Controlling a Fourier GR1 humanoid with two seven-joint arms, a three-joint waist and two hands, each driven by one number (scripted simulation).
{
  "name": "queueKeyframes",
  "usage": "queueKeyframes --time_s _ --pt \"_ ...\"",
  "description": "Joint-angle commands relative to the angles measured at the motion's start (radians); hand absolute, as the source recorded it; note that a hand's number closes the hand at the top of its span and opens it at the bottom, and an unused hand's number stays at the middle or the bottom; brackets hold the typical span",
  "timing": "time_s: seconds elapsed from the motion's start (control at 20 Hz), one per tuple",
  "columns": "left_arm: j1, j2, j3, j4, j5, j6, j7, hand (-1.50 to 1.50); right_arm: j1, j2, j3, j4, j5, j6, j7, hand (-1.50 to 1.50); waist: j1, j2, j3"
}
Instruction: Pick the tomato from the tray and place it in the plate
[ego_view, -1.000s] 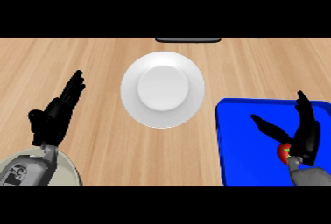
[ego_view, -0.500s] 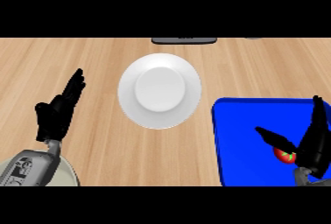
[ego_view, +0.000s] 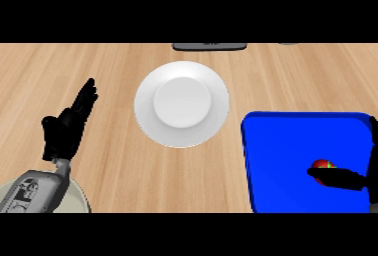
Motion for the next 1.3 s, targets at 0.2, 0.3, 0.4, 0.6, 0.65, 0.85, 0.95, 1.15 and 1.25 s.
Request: queueKeyframes --time_s 0.2,0.3,0.4,0.6,0.65,0.85,0.95,1.15,1.25 --pt "-0.030 -0.006 0.019 0.002 -0.005 -0.015 0.014 0.00 -0.025 -0.070 -0.080 -0.151 -0.147 0.271 0.303 -1.50 0.018 0.005 0.004" --pt "-0.021 -0.039 0.000 0.037 -0.030 -0.012 -0.027 0.00 -0.032 -0.066 -0.114 -0.079 -0.195 0.280 0.236 -1.50 0.021 0.008 0.005" --pt "-0.039 -0.040 0.023 0.037 -0.024 -0.011 -0.010 0.00 0.027 -0.032 -0.085 -0.093 -0.157 0.250 0.228 -1.50 0.017 0.007 0.005" --pt "-0.014 -0.025 0.028 0.005 -0.030 -0.035 -0.001 0.00 -0.015 0.034 -0.035 -0.047 -0.123 0.269 0.258 -1.50 0.030 0.008 0.005" --pt "-0.038 -0.059 0.016 0.035 -0.044 -0.022 -0.013 0.00 -0.025 0.005 -0.077 -0.054 -0.174 0.319 0.250 -1.50 0.023 0.008 0.005" --pt "0.004 -0.046 0.007 -0.024 -0.046 -0.035 0.027 0.00 -0.008 -0.016 -0.105 0.005 -0.227 0.373 0.222 -1.50 0.028 0.006 0.005" --pt "0.016 -0.054 0.029 0.019 -0.043 -0.049 -0.043 0.00 0.014 0.068 -0.041 0.104 -0.144 0.293 0.153 -1.50 0.029 0.008 0.006" --pt "-0.038 -0.041 0.073 0.084 -0.043 -0.090 -0.040 0.00 0.002 0.086 -0.086 0.167 -0.154 0.317 0.091 -1.50 0.023 0.009 0.006" --pt "-0.056 -0.062 0.084 0.082 -0.049 -0.084 -0.029 0.00 0.001 0.090 -0.113 0.151 -0.188 0.365 0.100 -1.50 0.021 0.008 0.006"
